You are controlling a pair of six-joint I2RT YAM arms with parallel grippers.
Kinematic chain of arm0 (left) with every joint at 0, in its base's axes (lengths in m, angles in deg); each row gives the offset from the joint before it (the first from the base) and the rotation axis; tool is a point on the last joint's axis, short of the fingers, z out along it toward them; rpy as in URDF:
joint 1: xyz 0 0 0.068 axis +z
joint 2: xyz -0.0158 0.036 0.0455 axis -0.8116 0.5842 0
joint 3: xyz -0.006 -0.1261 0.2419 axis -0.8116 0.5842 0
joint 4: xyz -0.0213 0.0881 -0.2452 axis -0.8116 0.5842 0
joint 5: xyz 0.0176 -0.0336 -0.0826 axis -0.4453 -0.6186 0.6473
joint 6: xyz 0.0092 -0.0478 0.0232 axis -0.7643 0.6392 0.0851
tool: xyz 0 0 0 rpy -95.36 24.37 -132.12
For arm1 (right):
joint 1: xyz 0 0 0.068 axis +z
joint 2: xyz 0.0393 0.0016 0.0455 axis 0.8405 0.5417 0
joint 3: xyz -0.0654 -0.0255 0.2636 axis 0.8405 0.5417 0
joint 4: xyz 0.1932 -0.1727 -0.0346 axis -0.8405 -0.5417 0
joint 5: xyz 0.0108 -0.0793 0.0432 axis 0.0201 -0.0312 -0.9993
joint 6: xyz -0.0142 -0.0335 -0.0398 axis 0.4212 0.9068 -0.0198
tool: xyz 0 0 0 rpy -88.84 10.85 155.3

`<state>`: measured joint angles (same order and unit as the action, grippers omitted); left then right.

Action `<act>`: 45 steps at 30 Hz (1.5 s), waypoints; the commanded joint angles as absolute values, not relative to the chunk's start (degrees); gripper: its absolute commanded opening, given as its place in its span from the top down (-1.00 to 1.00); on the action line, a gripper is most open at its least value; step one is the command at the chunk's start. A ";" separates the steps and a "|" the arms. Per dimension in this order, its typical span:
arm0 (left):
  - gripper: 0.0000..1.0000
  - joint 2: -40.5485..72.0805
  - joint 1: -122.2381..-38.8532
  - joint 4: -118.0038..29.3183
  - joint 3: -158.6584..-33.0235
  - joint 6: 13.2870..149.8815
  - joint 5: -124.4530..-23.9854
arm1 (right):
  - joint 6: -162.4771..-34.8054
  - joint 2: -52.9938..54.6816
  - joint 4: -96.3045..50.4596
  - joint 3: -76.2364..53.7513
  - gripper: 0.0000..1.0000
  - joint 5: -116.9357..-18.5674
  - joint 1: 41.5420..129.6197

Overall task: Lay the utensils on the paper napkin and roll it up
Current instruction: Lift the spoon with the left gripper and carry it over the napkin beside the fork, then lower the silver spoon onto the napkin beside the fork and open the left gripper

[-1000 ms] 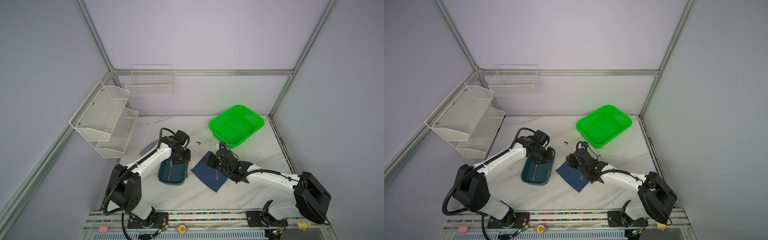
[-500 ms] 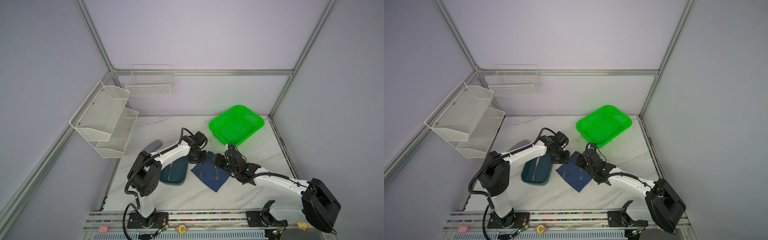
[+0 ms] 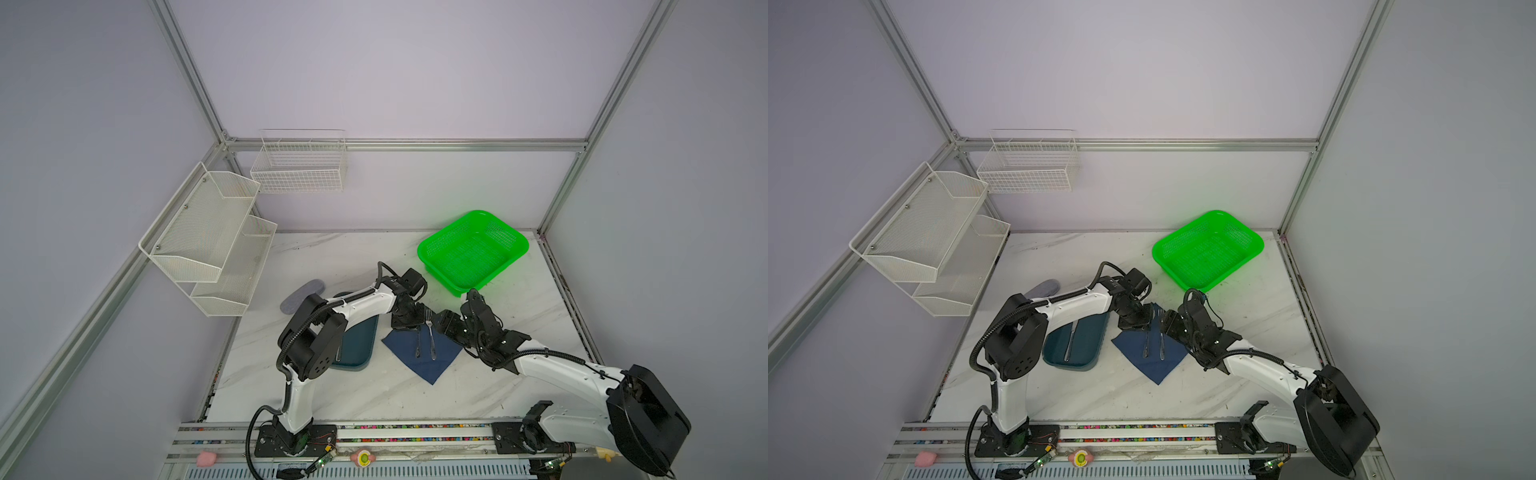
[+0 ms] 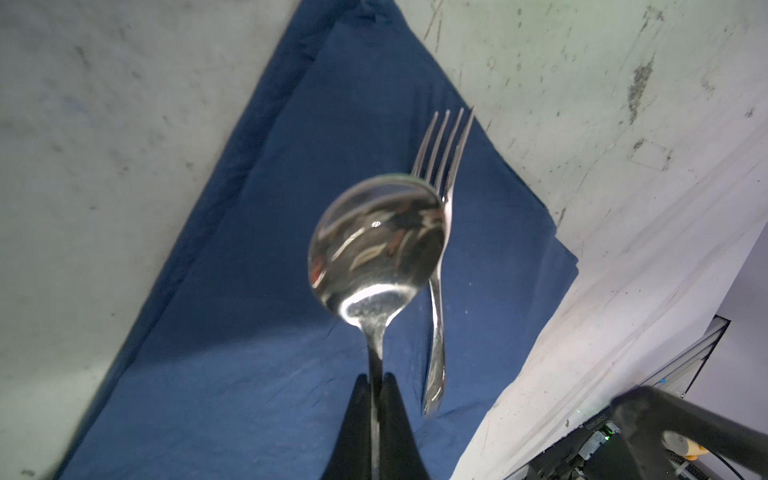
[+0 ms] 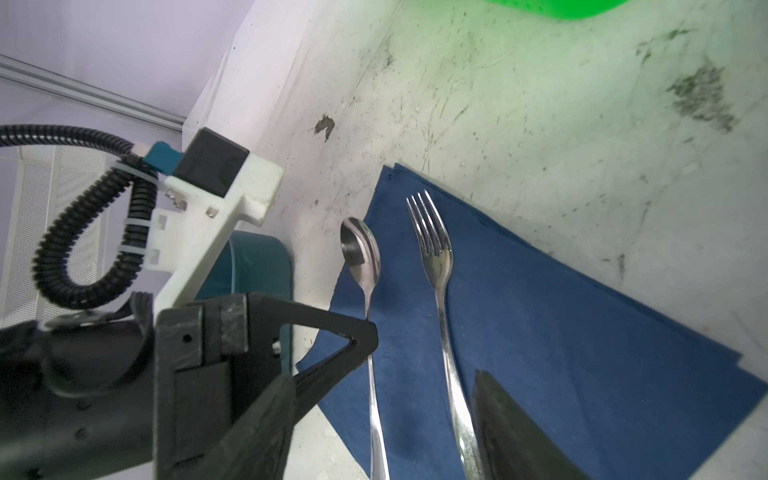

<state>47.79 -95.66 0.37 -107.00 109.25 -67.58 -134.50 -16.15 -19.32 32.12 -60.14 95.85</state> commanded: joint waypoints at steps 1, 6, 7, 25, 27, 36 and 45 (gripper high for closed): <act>0.93 48.55 -96.27 -2.05 -113.11 111.16 -66.09 | -134.42 -16.48 -18.68 32.98 -0.39 -60.07 95.61; 0.93 50.41 -96.85 -2.77 -114.25 112.26 -65.49 | -135.80 -16.38 -17.29 34.00 -0.38 -61.33 95.34; 0.93 50.68 -96.96 -2.87 -114.36 112.50 -65.37 | -135.87 -16.39 -17.27 34.07 -0.38 -61.31 95.34; 0.92 52.18 -97.23 -4.68 -112.17 117.18 -67.25 | -136.24 -17.05 -17.35 34.72 -0.38 -61.13 95.08; 0.91 52.23 -97.22 -4.71 -111.93 117.36 -67.65 | -136.29 -17.04 -17.36 34.75 -0.38 -61.13 95.08; 0.88 52.43 -97.23 -4.53 -110.68 117.23 -68.01 | -136.31 -16.81 -17.35 34.72 -0.39 -60.96 94.99; 0.84 53.39 -97.23 -3.51 -110.92 116.48 -68.71 | -137.12 -16.88 -18.28 35.07 -0.39 -59.20 94.99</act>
<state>53.52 -97.08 -3.35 -109.88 116.86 -67.82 -135.88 -16.15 -18.47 34.15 -60.92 95.33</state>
